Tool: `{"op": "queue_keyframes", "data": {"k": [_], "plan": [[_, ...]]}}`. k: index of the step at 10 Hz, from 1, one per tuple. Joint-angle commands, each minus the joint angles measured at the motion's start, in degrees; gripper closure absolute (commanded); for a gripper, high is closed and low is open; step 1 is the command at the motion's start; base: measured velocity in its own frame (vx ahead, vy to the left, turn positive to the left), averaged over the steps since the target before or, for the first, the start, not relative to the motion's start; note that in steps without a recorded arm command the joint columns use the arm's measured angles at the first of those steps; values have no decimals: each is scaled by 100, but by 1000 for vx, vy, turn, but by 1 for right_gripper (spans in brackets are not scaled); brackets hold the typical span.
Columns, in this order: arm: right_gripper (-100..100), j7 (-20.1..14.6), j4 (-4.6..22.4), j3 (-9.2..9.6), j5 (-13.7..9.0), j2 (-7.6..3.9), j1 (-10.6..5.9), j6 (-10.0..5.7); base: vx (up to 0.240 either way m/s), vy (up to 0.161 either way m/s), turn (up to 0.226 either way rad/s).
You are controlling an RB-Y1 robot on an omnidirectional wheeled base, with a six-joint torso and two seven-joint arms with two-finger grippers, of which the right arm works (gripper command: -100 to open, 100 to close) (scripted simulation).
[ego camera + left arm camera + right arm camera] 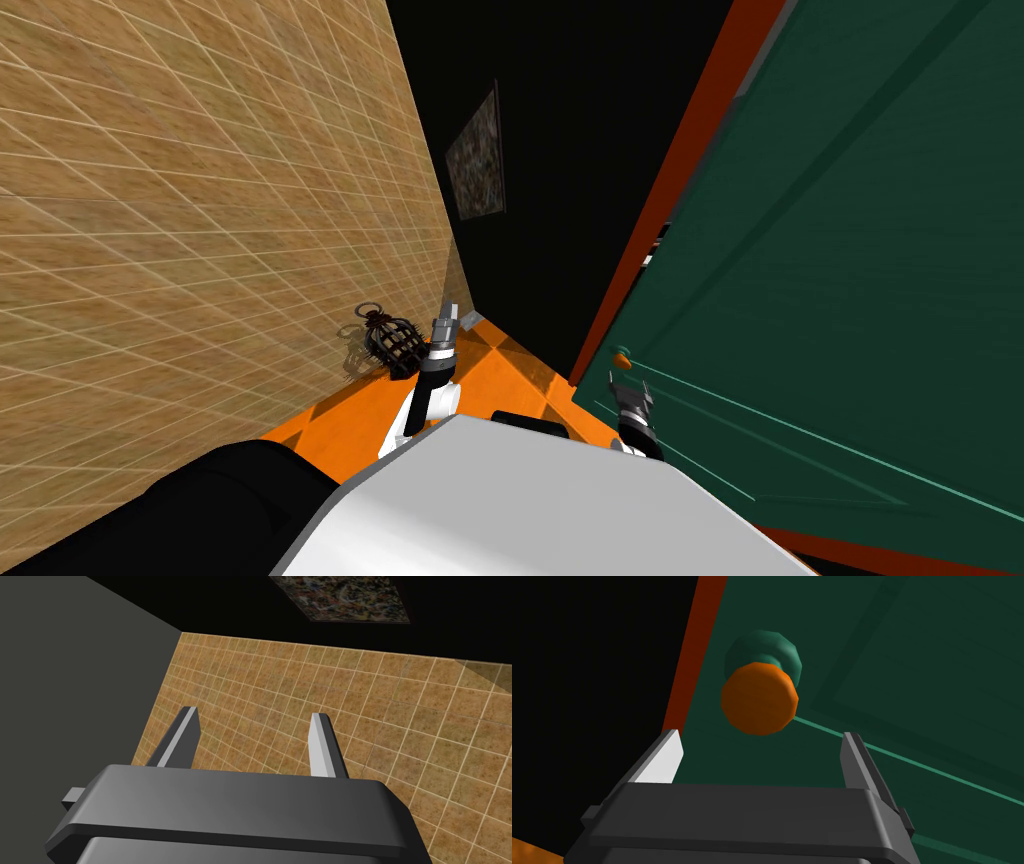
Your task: Pull the door open
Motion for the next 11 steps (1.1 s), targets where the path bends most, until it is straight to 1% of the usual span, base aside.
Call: {"op": "queue_keyframes", "data": {"k": [1,2,3,6,8,10,11], "plan": [[-100,-281,-61,43,-117,50,7,31,-55,-11,29],[-100,-435,-104,78,-211,88,9,54,-86,-9,61],[-100,-484,-104,78,-211,88,9,54,-65,-4,22],[-100,-995,-218,168,-458,187,13,111,-76,-5,44],[-100,-1287,-273,213,-579,236,16,140,-74,-7,36],[-100,-1459,-309,241,-656,267,17,158,-56,-7,27],[-100,-1391,-320,230,-632,259,27,164,-21,-3,3]]}}
